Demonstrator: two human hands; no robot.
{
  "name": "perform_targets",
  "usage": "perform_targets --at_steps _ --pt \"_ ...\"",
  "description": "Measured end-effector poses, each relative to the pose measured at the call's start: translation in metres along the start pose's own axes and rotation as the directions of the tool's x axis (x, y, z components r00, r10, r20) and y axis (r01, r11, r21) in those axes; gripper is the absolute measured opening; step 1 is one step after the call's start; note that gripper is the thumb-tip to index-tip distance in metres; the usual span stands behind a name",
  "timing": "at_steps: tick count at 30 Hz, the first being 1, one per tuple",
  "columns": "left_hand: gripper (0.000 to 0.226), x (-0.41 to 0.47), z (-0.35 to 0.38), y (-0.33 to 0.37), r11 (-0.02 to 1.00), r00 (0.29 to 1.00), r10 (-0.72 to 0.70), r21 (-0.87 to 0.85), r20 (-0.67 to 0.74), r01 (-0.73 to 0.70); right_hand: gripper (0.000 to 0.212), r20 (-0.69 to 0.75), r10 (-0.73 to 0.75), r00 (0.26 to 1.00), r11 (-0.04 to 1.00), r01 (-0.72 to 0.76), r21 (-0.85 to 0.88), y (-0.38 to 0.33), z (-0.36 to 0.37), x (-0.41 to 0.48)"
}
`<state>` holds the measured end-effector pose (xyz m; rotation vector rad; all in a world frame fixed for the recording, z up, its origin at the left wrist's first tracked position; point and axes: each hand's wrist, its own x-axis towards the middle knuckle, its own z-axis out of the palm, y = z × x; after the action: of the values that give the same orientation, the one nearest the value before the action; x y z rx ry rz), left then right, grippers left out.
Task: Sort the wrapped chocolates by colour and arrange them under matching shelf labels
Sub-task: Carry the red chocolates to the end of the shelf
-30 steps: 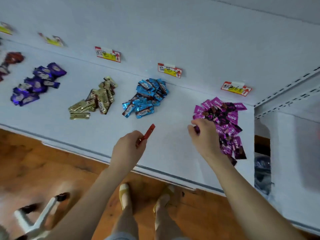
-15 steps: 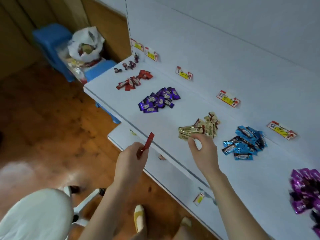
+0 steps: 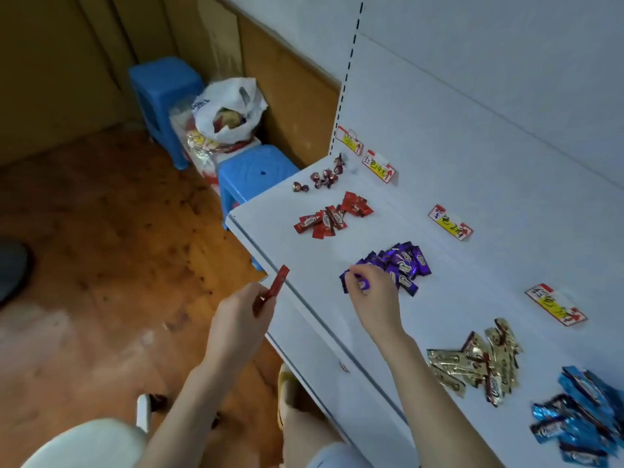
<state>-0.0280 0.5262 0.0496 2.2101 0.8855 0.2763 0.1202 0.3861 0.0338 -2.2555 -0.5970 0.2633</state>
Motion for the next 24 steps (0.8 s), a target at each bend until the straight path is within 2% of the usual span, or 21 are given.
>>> perform_targets --at_steps 6,12,15,18,24 --pt "0.006 0.086 -0.017 -0.016 0.999 0.998 -0.041 0.006 0.037 0.041 0.023 0.018 -0.023 1.000 0.999 0.024 -0.036 -0.034 0.034 0.081" --pt "0.006 0.174 0.006 -0.014 0.999 0.976 -0.002 0.037 0.216 -0.007 0.021 -0.048 0.124 0.991 0.991 -0.126 -0.046 -0.030 0.042 0.117" --pt "0.010 0.219 0.029 -0.003 0.993 0.922 0.104 0.016 0.372 -0.118 0.023 -0.131 0.237 0.963 0.967 -0.246 -0.060 -0.022 0.044 0.121" --pt "0.012 0.254 0.049 0.010 0.975 0.842 0.196 -0.012 0.503 -0.220 0.023 -0.230 0.370 0.900 0.921 -0.388 -0.041 -0.020 0.045 0.118" --pt "0.021 0.296 0.085 0.027 0.943 0.718 0.270 -0.024 0.642 -0.333 0.025 -0.301 0.539 0.787 0.826 -0.563 0.006 -0.019 0.056 0.109"
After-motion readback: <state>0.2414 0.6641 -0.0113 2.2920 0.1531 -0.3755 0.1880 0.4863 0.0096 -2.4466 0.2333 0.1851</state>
